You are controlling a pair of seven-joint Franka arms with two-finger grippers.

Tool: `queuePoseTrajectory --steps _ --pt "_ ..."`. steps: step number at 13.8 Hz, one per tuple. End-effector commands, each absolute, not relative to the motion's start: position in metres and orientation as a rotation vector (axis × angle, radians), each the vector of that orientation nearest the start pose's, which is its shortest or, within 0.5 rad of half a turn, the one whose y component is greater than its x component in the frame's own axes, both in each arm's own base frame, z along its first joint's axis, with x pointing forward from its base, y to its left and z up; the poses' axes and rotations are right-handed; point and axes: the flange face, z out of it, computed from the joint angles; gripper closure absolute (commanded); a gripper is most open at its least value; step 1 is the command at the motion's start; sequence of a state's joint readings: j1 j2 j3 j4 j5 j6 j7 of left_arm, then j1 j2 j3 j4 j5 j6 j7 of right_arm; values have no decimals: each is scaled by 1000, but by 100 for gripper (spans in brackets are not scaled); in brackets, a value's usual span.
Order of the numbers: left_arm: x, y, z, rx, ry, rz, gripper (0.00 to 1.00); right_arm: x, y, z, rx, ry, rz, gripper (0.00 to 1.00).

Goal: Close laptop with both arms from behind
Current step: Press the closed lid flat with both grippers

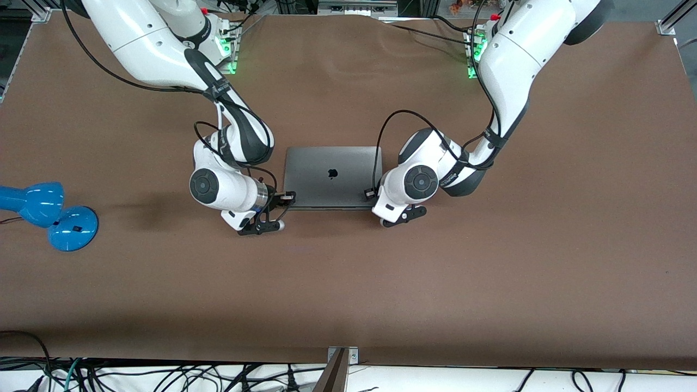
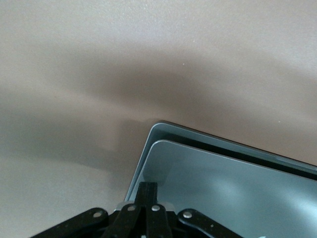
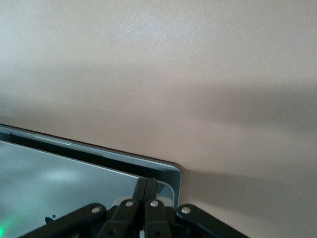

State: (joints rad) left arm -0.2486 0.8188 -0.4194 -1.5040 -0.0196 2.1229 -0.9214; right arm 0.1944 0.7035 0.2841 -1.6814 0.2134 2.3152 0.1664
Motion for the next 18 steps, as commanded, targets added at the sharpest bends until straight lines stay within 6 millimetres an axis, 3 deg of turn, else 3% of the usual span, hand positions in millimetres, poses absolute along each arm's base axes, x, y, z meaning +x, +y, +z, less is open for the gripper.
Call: queuePoseTrajectory --steps 1,7,10,11,12,14,15,16,17,18 --pt "581 -401 198 -3181 -575 488 100 612 302 194 -2828 -171 204 96" --pt "578 -403 191 -3173 -547 469 100 615 305 177 -2828 -161 168 96" --pt "578 -403 187 -3174 -549 471 100 619 307 184 -2823 -166 154 94" --pt "579 -404 188 -3179 -552 464 100 618 310 187 -2824 -171 151 86" --pt "579 -404 187 -3178 -552 466 100 616 315 189 -2825 -180 149 60" --pt "578 -404 186 -3177 -552 469 100 618 319 205 -2818 -183 123 50" --pt "579 -403 186 -3177 -554 469 100 619 320 218 -2818 -193 96 37" --pt "581 -401 187 -3178 -560 465 62 619 320 229 -2821 -208 89 0" --pt "582 -399 190 -3180 -557 455 1 616 321 243 -2824 -219 99 0" --pt "584 -398 193 -3180 -544 435 0 611 323 255 -2830 -242 133 0"
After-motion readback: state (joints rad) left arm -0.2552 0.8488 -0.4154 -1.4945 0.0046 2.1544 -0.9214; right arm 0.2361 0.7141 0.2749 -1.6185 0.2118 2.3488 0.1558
